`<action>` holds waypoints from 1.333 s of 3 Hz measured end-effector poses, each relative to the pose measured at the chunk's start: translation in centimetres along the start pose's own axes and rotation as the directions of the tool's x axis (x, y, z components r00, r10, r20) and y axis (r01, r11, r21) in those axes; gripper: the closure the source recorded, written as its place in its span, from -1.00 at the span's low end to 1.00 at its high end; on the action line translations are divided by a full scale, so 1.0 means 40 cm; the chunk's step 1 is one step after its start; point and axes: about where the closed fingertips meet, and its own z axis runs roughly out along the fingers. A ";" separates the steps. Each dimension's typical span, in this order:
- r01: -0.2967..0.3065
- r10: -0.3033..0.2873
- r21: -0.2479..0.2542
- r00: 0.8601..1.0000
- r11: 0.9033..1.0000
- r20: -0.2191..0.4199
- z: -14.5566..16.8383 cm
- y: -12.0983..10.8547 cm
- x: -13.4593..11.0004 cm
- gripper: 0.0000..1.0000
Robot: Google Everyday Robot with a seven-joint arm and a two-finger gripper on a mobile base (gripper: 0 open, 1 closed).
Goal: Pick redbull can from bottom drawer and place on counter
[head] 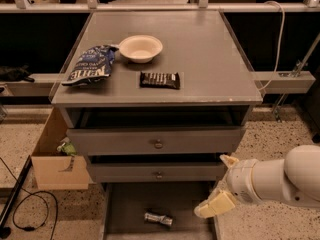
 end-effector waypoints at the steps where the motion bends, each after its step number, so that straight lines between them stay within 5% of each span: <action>1: 0.000 0.000 0.000 1.000 1.000 0.000 0.000 0.000 0.000 -1.00; 4: -0.047 0.054 -0.107 0.997 0.993 0.063 0.330 0.043 0.220 -1.00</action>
Offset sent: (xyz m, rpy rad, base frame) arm -0.0135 0.0541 -0.1368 0.1101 0.1510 0.0342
